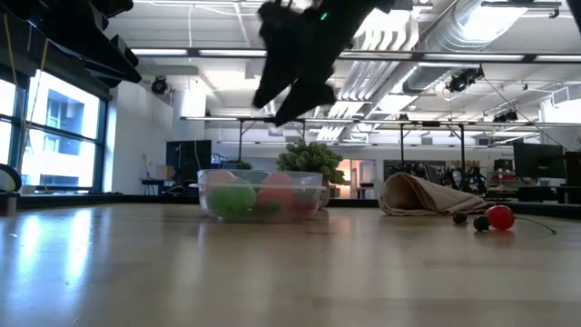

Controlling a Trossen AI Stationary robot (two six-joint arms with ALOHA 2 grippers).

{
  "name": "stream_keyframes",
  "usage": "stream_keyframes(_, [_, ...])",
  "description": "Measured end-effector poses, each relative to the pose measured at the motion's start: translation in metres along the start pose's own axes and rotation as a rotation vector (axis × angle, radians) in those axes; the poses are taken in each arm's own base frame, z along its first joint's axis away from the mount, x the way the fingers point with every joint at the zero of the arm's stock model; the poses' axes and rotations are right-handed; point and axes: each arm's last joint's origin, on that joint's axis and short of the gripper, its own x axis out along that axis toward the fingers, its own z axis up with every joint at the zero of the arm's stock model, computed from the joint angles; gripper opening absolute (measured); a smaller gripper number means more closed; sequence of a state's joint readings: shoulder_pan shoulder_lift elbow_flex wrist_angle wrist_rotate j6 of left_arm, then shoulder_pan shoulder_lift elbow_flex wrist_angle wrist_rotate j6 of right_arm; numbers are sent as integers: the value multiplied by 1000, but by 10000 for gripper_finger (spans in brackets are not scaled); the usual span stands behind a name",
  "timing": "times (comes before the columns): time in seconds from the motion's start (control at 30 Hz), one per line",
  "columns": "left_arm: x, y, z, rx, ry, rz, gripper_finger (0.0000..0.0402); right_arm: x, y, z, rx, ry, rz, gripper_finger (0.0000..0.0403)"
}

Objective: Pick and placing Produce into tupperware
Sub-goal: Put the red apple into the transparent bin

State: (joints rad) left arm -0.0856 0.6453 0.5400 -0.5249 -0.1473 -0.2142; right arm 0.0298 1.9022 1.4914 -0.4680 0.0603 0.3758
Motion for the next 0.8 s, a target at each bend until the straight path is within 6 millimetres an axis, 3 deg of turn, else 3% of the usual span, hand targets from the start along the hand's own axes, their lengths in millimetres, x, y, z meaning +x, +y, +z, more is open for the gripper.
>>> stream_keyframes(0.23, [0,0,0,0,1,0,101,-78,31,-25,12,29,-204,264])
stream_keyframes(0.43, [0,0,0,0,1,0,101,-136,68,-68,59,-37,-374,264])
stream_keyframes(0.6, [0,0,0,0,1,0,101,-165,98,-114,123,-85,-435,264])
stream_keyframes(0.8, [0,0,0,0,1,0,101,-184,135,-166,175,-74,-359,264])
